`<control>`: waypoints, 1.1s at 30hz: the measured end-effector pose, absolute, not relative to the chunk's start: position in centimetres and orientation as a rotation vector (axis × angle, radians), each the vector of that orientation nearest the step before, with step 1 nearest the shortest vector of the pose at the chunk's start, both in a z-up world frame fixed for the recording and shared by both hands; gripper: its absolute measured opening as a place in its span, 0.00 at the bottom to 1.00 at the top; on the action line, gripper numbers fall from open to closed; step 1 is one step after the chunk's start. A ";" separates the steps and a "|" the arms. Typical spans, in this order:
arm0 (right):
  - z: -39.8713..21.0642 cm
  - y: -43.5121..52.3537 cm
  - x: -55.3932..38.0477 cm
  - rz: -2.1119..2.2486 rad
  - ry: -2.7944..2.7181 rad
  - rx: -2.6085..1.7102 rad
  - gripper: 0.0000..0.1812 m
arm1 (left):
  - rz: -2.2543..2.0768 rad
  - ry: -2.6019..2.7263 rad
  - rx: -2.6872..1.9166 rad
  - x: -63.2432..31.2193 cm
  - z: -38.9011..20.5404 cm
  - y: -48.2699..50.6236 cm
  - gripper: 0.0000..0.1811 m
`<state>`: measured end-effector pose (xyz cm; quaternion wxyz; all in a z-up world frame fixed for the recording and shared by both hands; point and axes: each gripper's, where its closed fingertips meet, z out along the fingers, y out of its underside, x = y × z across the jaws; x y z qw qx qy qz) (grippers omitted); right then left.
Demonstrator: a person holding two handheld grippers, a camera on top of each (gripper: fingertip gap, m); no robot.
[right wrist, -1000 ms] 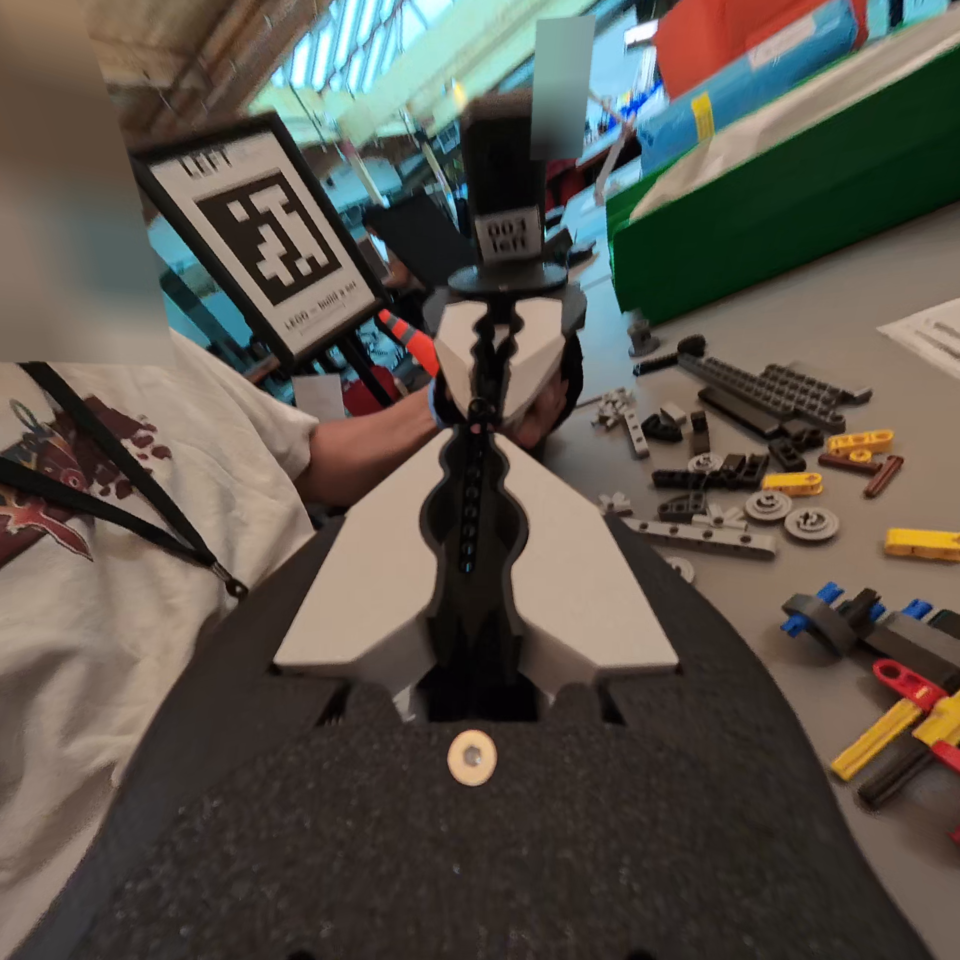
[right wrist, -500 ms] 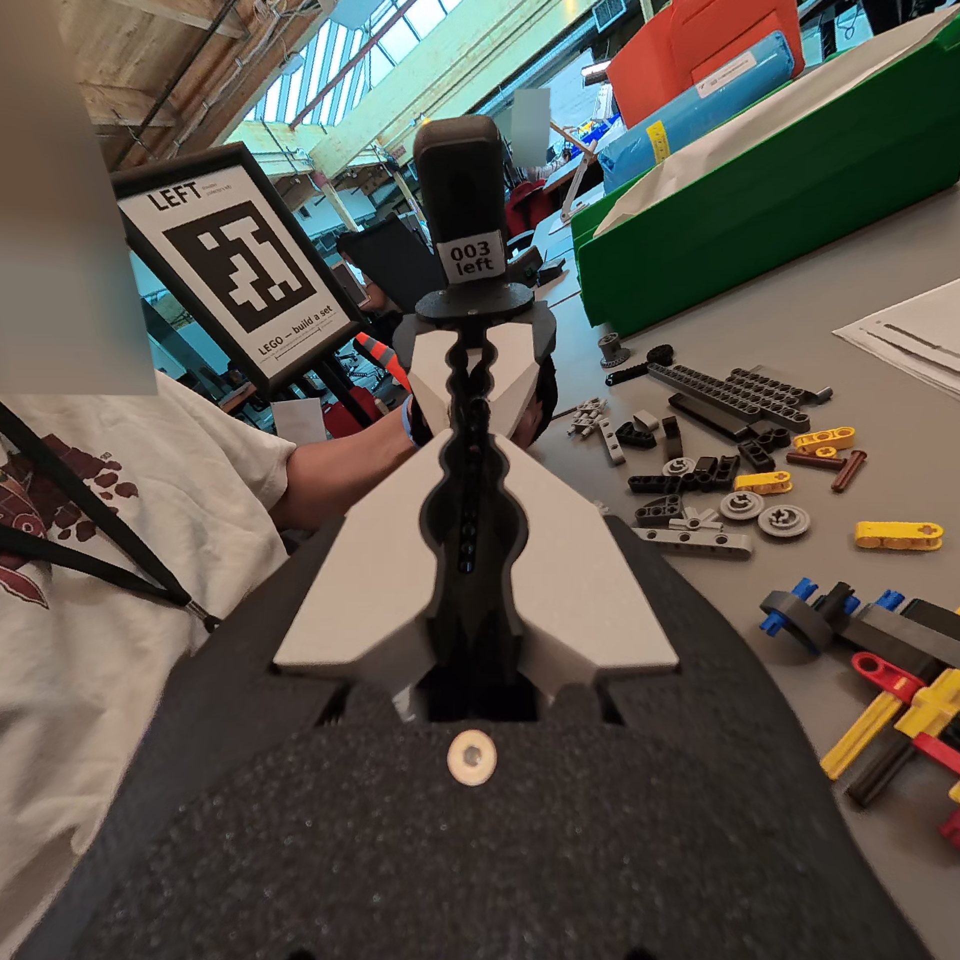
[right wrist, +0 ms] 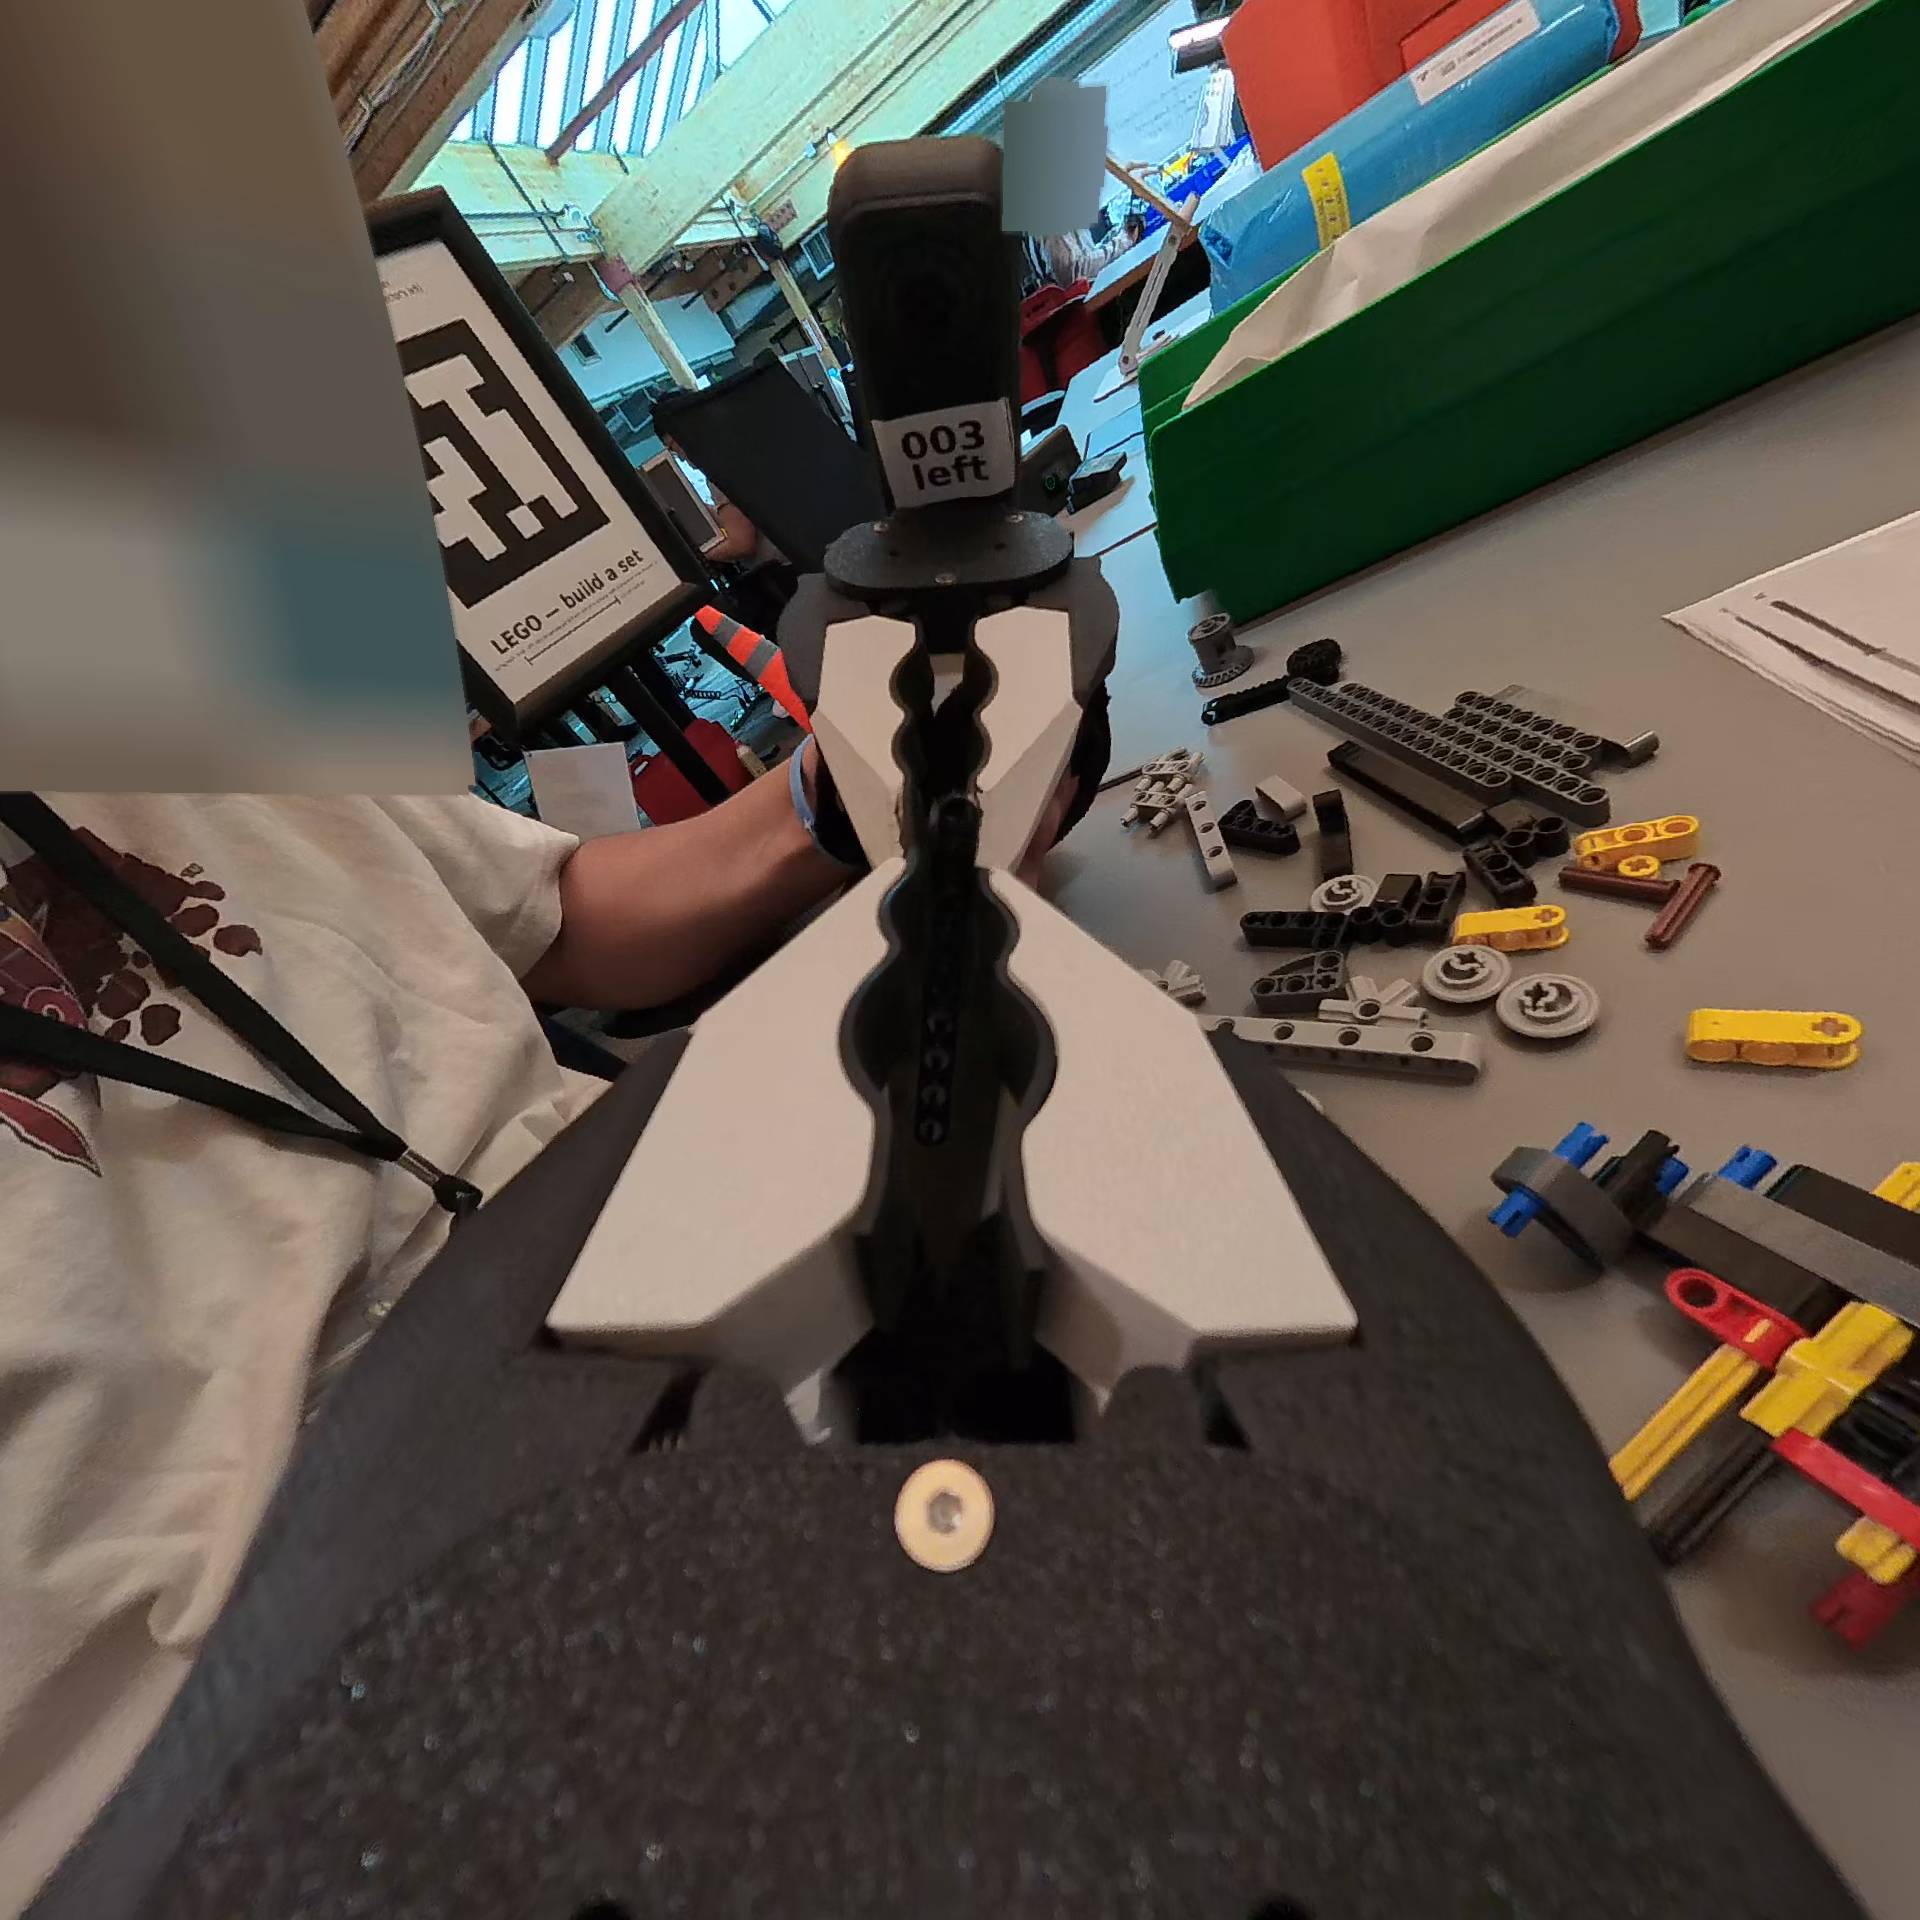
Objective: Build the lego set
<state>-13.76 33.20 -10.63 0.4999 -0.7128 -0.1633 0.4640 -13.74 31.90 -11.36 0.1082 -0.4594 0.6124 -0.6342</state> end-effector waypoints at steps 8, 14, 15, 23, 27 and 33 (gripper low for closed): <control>-11.4 33.2 -13.8 1.096 -0.420 -1.765 0.03 | -1.840 1.840 -1.395 -13.6 -12.2 31.9 0.03; -13.0 32.3 -14.1 1.130 -0.483 -1.861 0.03 | -1.657 2.023 -1.350 -14.0 -13.9 31.2 0.03; -13.2 32.2 -14.2 1.137 -0.497 -1.871 0.03 | -1.626 2.062 -1.340 -14.1 -14.0 31.1 0.04; -11.4 31.9 -14.9 1.167 -0.516 -1.756 0.03 | -1.347 2.388 -1.250 -15.0 -12.7 31.1 0.03; -11.4 32.1 -14.6 0.998 -0.563 -1.751 0.04 | -1.273 2.512 -1.244 -14.9 -12.8 31.2 0.03; -11.3 32.1 -14.0 0.932 -0.584 -1.776 0.03 | -1.328 2.591 -1.236 -14.3 -12.8 31.0 0.03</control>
